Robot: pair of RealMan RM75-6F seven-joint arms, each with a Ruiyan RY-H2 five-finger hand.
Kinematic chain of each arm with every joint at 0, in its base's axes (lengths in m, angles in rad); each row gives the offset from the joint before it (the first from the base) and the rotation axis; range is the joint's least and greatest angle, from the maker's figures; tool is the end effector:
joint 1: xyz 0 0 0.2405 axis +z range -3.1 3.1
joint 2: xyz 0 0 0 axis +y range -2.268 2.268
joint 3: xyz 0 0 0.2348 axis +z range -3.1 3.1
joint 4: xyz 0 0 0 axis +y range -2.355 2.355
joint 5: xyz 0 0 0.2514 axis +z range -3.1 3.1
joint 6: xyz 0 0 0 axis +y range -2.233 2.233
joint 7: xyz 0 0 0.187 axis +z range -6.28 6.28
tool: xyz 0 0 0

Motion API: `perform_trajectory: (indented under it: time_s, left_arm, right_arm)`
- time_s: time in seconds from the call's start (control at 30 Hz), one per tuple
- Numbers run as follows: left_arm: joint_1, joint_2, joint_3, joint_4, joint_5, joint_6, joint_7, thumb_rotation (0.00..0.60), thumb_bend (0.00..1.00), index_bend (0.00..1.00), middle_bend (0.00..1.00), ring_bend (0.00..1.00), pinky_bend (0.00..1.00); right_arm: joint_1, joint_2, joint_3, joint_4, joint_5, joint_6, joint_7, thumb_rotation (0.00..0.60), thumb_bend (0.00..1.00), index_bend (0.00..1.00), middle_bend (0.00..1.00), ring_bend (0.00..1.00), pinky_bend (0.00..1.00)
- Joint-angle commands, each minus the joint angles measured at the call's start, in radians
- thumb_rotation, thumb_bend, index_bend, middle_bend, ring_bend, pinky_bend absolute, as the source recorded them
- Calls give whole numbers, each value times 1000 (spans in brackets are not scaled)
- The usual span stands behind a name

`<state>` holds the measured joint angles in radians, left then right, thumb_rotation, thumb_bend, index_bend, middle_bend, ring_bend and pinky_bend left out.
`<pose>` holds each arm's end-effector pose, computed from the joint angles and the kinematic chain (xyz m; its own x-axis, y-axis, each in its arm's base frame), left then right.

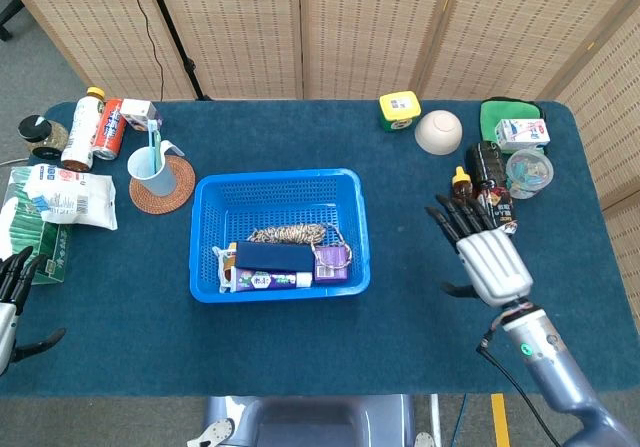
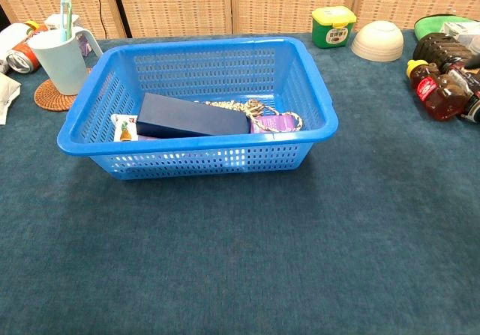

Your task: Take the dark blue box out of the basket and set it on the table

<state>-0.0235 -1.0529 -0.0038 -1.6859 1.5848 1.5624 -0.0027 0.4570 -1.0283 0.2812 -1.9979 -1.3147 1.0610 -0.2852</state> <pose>-0.2959 0.1949 0.1236 0.3896 -0.0045 0.9210 0.9203 -0.0361 -0.3895 -0.1192 -0.3294 0.0747 0.3969 -0.1107 0.9112 -0.8694 -0.3637 0.3345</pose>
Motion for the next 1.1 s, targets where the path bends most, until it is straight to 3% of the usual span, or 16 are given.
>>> perform_trajectory:
  time_s: [0.03, 0.2, 0.4, 0.73, 1.1]
  left_arm:
    - [-7, 2, -7, -4, -19, -15, -3, 600, 24, 0, 0, 0, 0]
    - [-17, 3, -19, -7, -50, -36, 2, 600, 24, 0, 0, 0, 0]
    - [-39, 5, -37, -14, -110, -90, 16, 600, 24, 0, 0, 0, 0]
    - [-55, 2, -50, -25, -154, -121, 42, 600, 24, 0, 0, 0, 0]
    - [-65, 4, -59, -25, -181, -139, 41, 600, 24, 0, 0, 0, 0]
  right_arm:
    - [132, -109, 44, 82, 113, -105, -48, 600, 0, 0, 0, 0, 0]
    - [245, -232, 48, 192, 188, -200, -53, 600, 0, 0, 0, 0, 0]
    - [379, -439, 75, 406, 252, -261, 3, 600, 0, 0, 0, 0, 0]
    - [471, -538, 73, 492, 289, -293, 29, 600, 0, 0, 0, 0, 0]
    - [562, -597, 68, 512, 407, -278, -59, 600, 0, 0, 0, 0, 0]
